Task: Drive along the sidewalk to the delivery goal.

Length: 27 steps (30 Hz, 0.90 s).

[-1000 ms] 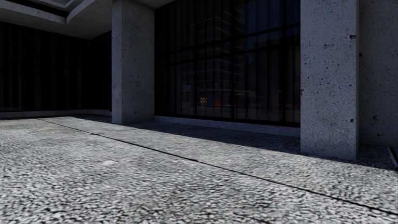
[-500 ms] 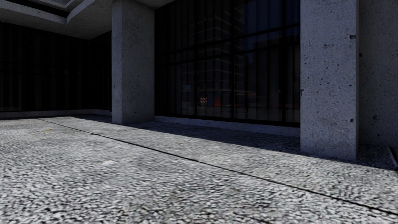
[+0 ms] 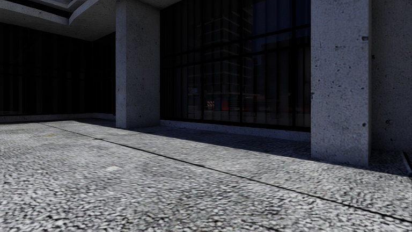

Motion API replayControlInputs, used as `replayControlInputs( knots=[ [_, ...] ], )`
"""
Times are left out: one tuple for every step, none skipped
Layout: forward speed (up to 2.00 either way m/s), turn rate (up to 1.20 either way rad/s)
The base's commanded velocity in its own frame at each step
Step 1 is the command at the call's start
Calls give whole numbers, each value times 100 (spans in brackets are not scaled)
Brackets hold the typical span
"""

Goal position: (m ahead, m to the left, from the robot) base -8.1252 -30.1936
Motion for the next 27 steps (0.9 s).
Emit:
replayControlInputs(
  knots=[
    [0, -8],
    [0, -8],
    [0, -25],
    [7, -39],
    [39, -47],
    [39, -47],
    [80, -61],
    [98, -67],
    [104, -71],
    [105, -75],
    [106, -76],
    [106, -76],
    [106, -76],
    [107, -76],
    [108, -76],
    [112, -76],
    [112, -76],
    [113, -76],
    [114, -76],
    [114, -76],
    [114, -79],
    [114, -82],
    [114, -82],
    [114, -84],
    [114, -85],
    [114, -85],
    [114, -86]
  ],
)
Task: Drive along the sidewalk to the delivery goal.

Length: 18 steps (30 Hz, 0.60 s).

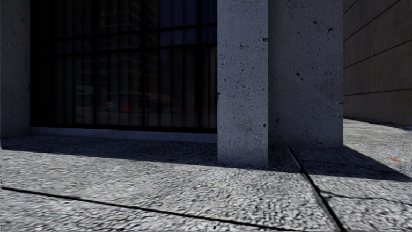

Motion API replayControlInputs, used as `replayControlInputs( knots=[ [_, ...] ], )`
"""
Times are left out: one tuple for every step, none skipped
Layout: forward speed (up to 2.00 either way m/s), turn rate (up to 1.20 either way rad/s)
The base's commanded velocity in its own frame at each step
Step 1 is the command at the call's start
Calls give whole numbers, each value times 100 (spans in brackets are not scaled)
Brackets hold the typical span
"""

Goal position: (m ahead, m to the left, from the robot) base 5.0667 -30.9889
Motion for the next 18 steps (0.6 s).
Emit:
replayControlInputs(
  knots=[
    [114, -86],
    [114, -87],
    [114, -88],
    [114, -92],
    [114, -93],
    [114, -93],
    [114, -94],
    [114, -94],
    [114, -94],
    [114, -94],
    [114, -94],
    [114, -94],
    [114, -94],
    [114, -94],
    [114, -94],
    [114, -94],
    [114, -94],
    [114, -94]
  ],
)
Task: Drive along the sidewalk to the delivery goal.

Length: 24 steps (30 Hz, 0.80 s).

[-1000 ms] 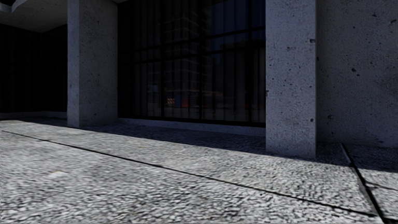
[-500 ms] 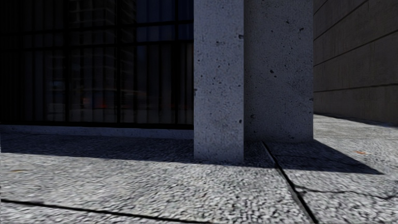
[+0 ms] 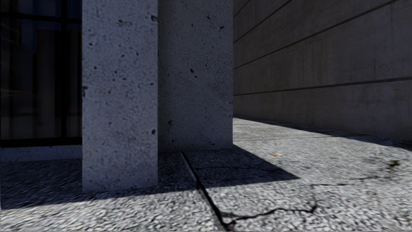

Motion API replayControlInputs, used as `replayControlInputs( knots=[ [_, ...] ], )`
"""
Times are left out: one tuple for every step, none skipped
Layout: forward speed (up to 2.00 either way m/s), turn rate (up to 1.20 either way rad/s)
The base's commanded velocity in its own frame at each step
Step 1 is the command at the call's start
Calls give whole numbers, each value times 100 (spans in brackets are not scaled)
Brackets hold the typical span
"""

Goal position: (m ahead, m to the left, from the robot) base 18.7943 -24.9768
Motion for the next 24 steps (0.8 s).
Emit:
replayControlInputs(
  knots=[
    [114, -94],
    [114, -94],
    [114, -94],
    [114, -94],
    [114, -94],
    [114, -94],
    [114, -94],
    [114, -94],
    [114, -94],
    [114, -94],
    [114, -94],
    [114, -94],
    [114, -94],
    [114, -94],
    [114, -94],
    [114, -94],
    [114, -91],
    [114, -72],
    [114, 0],
    [114, 0],
    [114, 0],
    [114, 0],
    [114, 0],
    [114, 0]
  ],
)
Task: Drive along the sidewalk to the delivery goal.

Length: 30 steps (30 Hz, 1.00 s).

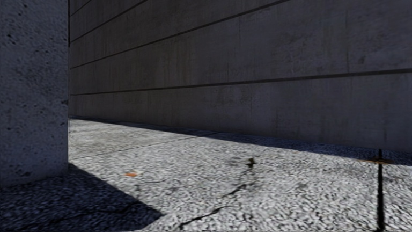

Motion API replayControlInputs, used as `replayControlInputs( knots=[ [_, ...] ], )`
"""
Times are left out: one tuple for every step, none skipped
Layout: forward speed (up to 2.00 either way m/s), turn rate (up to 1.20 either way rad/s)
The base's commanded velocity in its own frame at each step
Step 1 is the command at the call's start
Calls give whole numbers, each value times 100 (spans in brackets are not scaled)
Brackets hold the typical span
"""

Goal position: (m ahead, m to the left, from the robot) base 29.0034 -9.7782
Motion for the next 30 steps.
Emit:
replayControlInputs(
  knots=[
    [114, 0],
    [114, 0],
    [114, 0],
    [200, 0],
    [200, 0],
    [200, 0],
    [200, 0],
    [200, 0],
    [200, 0],
    [200, 0],
    [200, 0],
    [200, 0],
    [200, 0],
    [200, 0],
    [200, 0],
    [200, 0],
    [200, 0],
    [200, 0],
    [200, 0],
    [200, 0],
    [200, 0],
    [200, 0],
    [200, 17],
    [200, 32],
    [200, 42],
    [200, 50],
    [200, 50],
    [200, 54],
    [200, 56],
    [200, 57]
  ],
)
